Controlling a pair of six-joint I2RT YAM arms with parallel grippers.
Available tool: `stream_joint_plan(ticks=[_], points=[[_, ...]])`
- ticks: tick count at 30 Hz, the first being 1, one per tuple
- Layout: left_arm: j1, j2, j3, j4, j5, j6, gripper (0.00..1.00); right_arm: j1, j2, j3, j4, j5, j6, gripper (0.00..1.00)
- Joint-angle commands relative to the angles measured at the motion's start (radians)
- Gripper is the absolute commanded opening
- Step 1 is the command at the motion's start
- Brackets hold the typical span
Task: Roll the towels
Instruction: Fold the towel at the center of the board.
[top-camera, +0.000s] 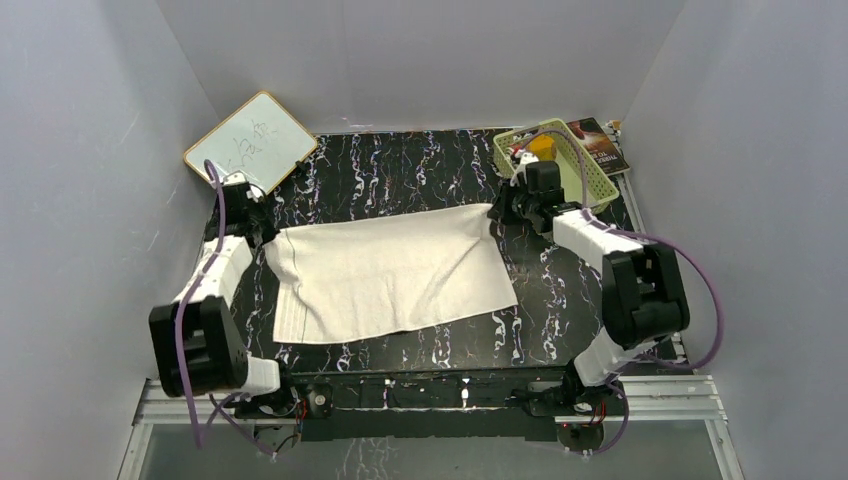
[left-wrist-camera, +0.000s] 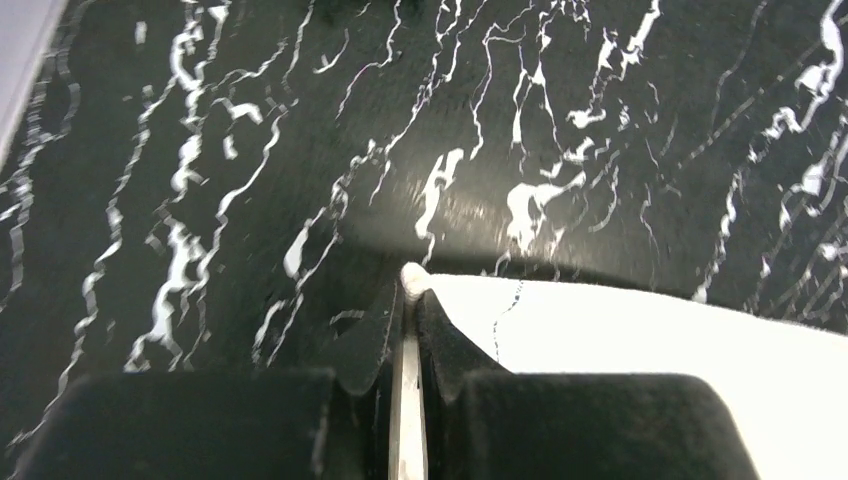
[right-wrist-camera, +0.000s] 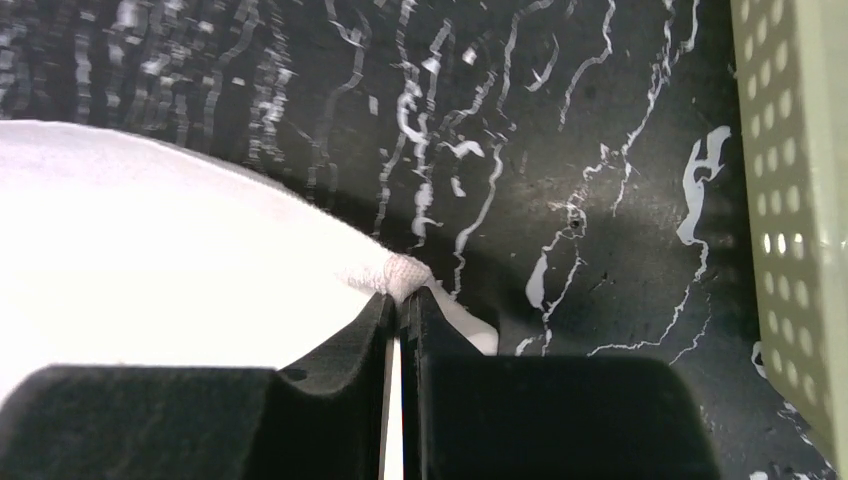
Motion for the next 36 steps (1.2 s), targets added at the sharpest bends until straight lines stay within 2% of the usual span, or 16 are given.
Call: stream_joint_plan(ticks=[1, 4, 9, 18, 25, 30, 36], points=[[0.005, 0.152, 0.075, 0.221, 0.018, -0.037, 0.00, -0.003, 0.100, 0.094, 0.129, 0.036, 0.008, 0.00], [0.005, 0.254, 0.145, 0.258, 0.027, -0.005, 0.00, -0.010, 0.182, 0.172, 0.114, 0.063, -0.006, 0.00], [0.006, 0.394, 0.294, 0.224, 0.041, 0.073, 0.00, -0.015, 0.328, 0.331, 0.053, 0.093, -0.053, 0.00], [0.006, 0.520, 0.423, 0.278, 0.080, 0.173, 0.00, -0.019, 0.456, 0.509, -0.017, 0.182, -0.138, 0.00], [0.020, 0.499, 0.364, 0.384, 0.118, 0.213, 0.00, -0.019, 0.466, 0.535, 0.015, 0.227, -0.223, 0.00], [0.025, 0.482, 0.342, 0.400, 0.145, 0.210, 0.00, -0.018, 0.413, 0.478, 0.081, 0.243, -0.252, 0.00], [0.025, 0.398, 0.222, 0.477, 0.159, 0.169, 0.00, -0.013, 0.341, 0.367, 0.130, 0.199, -0.254, 0.00]])
